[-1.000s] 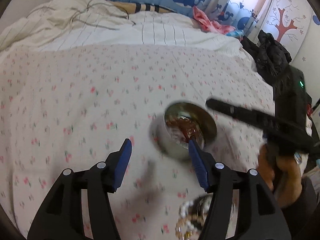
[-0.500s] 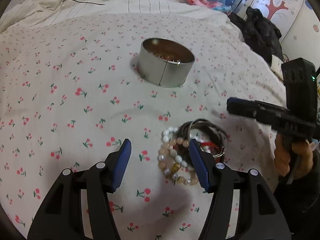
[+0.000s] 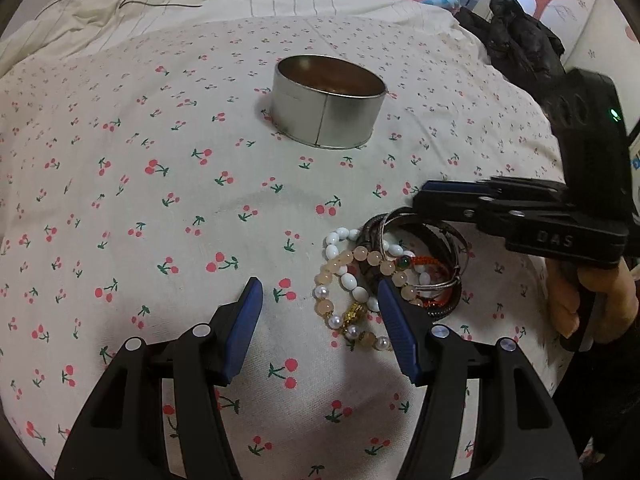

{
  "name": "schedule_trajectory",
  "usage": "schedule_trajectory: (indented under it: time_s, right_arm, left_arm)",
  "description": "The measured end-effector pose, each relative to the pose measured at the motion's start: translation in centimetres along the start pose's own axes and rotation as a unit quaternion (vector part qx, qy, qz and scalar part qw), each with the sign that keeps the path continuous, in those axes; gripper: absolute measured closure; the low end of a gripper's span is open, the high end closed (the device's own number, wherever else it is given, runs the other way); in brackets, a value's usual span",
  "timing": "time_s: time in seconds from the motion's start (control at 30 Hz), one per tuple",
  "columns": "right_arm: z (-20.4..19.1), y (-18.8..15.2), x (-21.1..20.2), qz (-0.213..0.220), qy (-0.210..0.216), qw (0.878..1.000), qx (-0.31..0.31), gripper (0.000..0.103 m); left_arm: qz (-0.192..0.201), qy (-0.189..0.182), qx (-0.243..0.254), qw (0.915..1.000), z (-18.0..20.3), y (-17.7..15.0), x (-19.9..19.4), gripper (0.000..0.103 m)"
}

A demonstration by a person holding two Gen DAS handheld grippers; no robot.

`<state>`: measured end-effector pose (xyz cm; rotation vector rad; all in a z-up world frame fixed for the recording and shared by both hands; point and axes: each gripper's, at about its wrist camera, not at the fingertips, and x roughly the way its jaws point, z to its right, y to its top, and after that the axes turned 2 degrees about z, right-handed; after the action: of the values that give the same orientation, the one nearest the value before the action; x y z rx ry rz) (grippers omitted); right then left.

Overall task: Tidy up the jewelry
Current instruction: 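Grasp the peach bead bracelet with the left tool while the right tool grasps a silver bangle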

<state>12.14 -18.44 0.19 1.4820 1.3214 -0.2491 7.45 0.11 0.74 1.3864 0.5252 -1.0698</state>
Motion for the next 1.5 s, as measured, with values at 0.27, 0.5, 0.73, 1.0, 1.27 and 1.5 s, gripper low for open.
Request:
schedule_trajectory:
  time_s: [0.27, 0.5, 0.73, 1.0, 1.27, 1.5]
  right_arm:
    - [-0.6, 0.2, 1.1, -0.005, 0.0, 1.0, -0.014, 0.091]
    - [0.6, 0.1, -1.1, 0.031, -0.011, 0.999, 0.015, 0.097]
    - [2.3, 0.2, -2.4, 0.046, -0.013, 0.998, 0.044, 0.097]
    - [3.5, 0.7, -4.0, 0.077, 0.103, 0.987, 0.094, 0.097]
    - [4.5, 1.3, -6.5, 0.122, 0.212, 0.962, 0.12, 0.103]
    - [3.3, 1.1, -4.3, 0.049, 0.044, 0.995, 0.069, 0.102]
  left_arm:
    - [0.005, 0.031, 0.044, 0.9985, 1.2, -0.3, -0.4, 0.091]
    - [0.044, 0.075, -0.03, 0.9958, -2.9, 0.7, -2.1, 0.096]
    - [0.012, 0.075, -0.024, 0.9968, -2.8, 0.2, -0.3, 0.096]
    - [0.003, 0.075, -0.04, 0.9964, -3.4, 0.4, 0.5, 0.093]
    - [0.0, 0.074, -0.041, 0.9964, -3.2, 0.4, 0.8, 0.092]
    - [-0.003, 0.074, -0.042, 0.9964, -3.1, 0.4, 1.0, 0.09]
